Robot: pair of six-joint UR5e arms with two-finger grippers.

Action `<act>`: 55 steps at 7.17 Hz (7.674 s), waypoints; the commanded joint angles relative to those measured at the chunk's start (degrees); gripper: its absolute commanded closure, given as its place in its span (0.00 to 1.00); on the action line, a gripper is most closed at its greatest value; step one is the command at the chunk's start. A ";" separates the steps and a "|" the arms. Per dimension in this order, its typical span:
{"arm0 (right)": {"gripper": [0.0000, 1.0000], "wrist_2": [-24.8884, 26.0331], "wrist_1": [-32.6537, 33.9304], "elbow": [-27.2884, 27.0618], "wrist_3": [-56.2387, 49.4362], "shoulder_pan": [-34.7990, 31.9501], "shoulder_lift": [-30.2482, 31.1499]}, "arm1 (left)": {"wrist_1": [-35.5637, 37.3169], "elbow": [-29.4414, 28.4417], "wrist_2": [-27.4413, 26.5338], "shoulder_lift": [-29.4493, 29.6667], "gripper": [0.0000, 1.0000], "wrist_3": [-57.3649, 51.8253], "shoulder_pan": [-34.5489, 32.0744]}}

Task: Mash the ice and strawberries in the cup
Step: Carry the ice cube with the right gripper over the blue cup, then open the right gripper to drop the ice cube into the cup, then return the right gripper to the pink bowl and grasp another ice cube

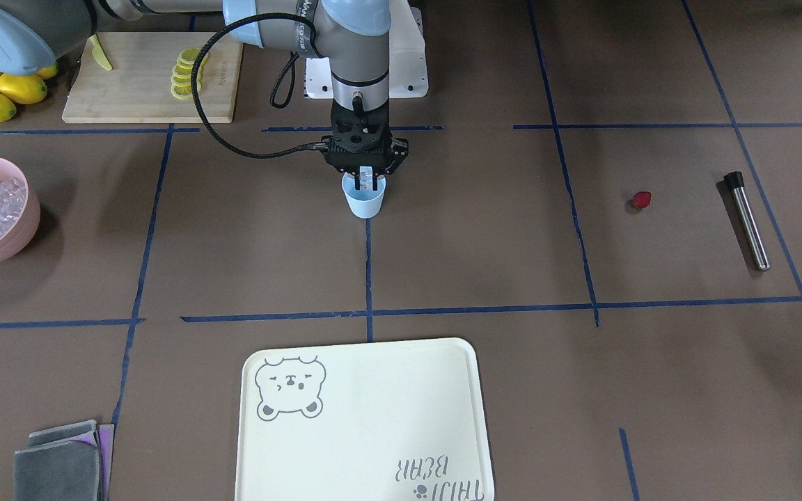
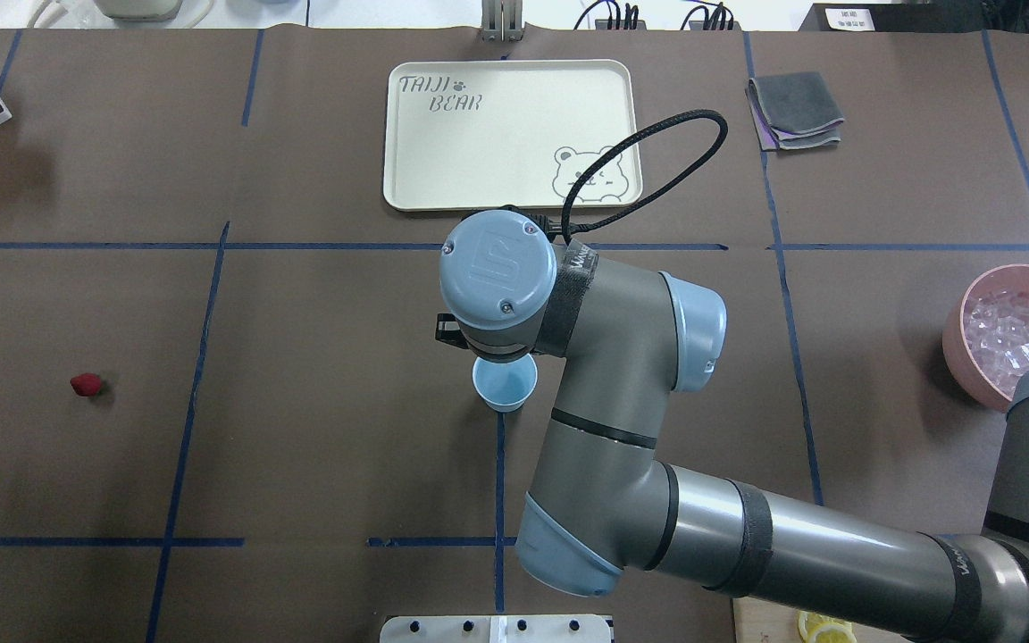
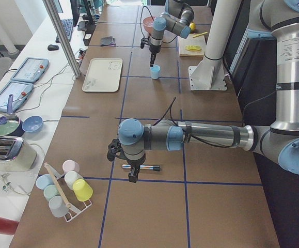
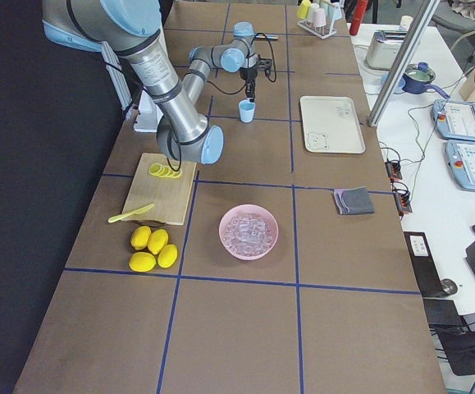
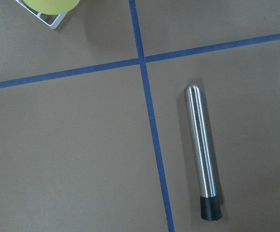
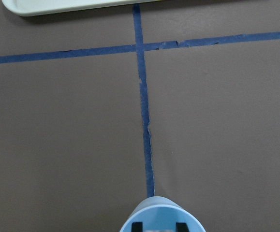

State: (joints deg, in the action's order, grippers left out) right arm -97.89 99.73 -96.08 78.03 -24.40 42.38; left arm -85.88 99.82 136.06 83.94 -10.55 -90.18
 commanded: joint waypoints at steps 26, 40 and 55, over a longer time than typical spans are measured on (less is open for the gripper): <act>0.29 -33.60 -39.70 -7.39 -61.60 -38.88 61.42 | 0.01 0.29 0.00 -0.09 0.00 0.00 0.09; 0.38 -33.51 -39.18 -7.02 -60.36 -38.71 60.89 | 0.10 0.29 0.00 -0.09 0.00 0.00 0.09; 0.73 -34.04 -39.09 -6.31 -59.84 -37.83 60.89 | 0.01 0.02 0.00 -0.09 0.00 0.00 0.09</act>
State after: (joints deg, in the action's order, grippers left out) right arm -131.89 60.68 -102.37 18.23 -62.27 103.20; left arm -85.87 99.84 136.05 83.85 -10.55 -90.09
